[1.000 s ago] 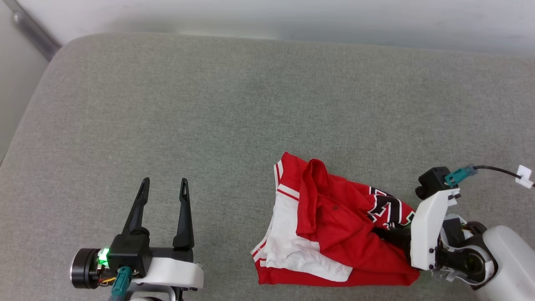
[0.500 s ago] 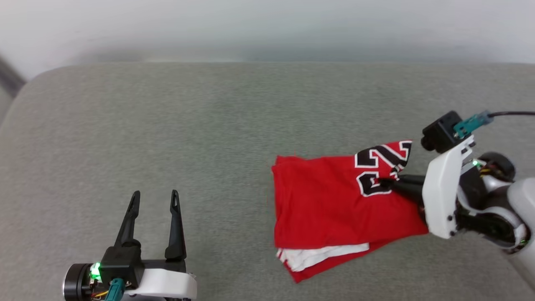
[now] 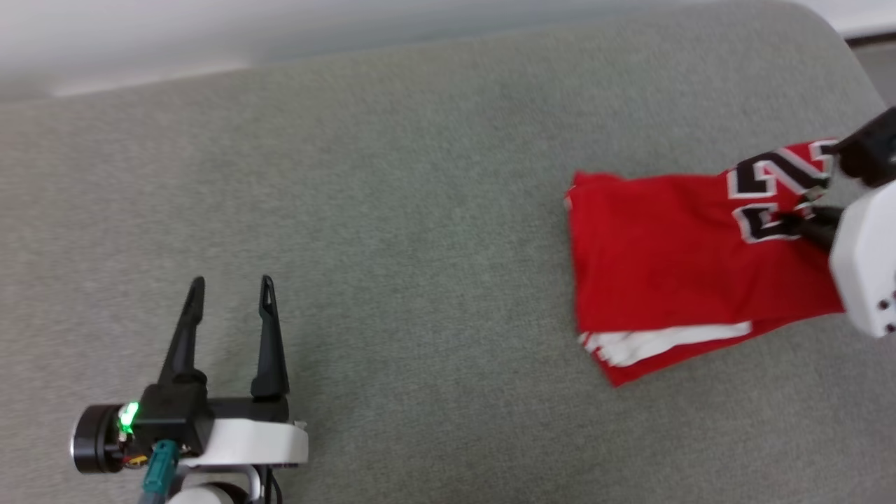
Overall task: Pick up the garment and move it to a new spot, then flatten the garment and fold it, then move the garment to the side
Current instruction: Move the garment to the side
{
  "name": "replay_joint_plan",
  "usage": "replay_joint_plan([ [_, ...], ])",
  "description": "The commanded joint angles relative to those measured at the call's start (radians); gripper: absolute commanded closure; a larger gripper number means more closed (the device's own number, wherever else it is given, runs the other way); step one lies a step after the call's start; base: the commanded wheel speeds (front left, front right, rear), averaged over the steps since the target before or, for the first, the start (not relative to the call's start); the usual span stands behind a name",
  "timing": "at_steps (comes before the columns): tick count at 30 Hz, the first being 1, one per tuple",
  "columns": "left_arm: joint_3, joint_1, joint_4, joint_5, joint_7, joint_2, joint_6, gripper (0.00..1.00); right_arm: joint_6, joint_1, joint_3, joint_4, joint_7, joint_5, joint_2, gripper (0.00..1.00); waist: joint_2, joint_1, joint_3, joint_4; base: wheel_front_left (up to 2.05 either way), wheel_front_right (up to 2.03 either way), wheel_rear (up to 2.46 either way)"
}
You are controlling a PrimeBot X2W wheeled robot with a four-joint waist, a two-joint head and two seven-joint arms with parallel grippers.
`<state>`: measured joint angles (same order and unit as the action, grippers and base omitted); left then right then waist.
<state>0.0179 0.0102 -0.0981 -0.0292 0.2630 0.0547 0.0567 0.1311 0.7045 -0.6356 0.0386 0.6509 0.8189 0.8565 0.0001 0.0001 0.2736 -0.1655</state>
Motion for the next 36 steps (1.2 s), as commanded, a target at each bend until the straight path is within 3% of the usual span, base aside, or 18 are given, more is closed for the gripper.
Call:
replay_joint_plan([
  [1,-0.011,0.025,-0.01,0.011,0.002,0.011,-0.007,0.0,-0.001,0.032,0.003,0.032,-0.018,-0.025,0.027,1.0,-0.0001,-0.0001,0.078,-0.058,0.0,0.0,0.0],
  [5,-0.032,0.052,-0.027,0.012,0.002,0.023,-0.016,0.0,-0.001,0.084,0.01,0.127,-0.051,-0.081,0.075,1.0,-0.0001,-0.0001,0.139,-0.078,0.0,0.0,0.0],
  [10,-0.043,0.083,-0.049,0.021,0.002,0.035,-0.025,0.0,-0.001,0.135,0.062,0.266,-0.082,-0.127,0.08,1.0,-0.0001,-0.0001,0.212,-0.086,0.0,0.0,0.0],
  [20,-0.043,0.14,-0.075,0.025,0.002,0.051,-0.037,0.0,-0.001,0.235,0.163,0.544,-0.162,-0.221,0.047,1.0,-0.0001,-0.0001,0.308,-0.071,0.0,0.0,0.0],
  [28,-0.043,0.157,-0.067,0.025,0.002,0.051,-0.036,0.0,-0.001,0.274,0.196,0.671,-0.231,-0.259,-0.011,1.0,-0.0001,-0.0001,0.32,-0.055,0.0,0.0,0.0],
  [29,-0.041,0.158,-0.06,0.022,0.002,0.047,-0.034,0.0,-0.001,0.278,0.202,0.703,-0.251,-0.286,-0.019,0.0,-0.0001,-0.0001,0.305,-0.046,0.0,0.0,0.0],
  [36,-0.045,0.125,-0.044,0.009,0.002,0.033,-0.026,0.0,-0.001,0.308,0.231,0.766,-0.422,-0.414,-0.029,0.0,-0.0001,-0.0001,0.22,-0.014,0.0,0.0,0.0],
])
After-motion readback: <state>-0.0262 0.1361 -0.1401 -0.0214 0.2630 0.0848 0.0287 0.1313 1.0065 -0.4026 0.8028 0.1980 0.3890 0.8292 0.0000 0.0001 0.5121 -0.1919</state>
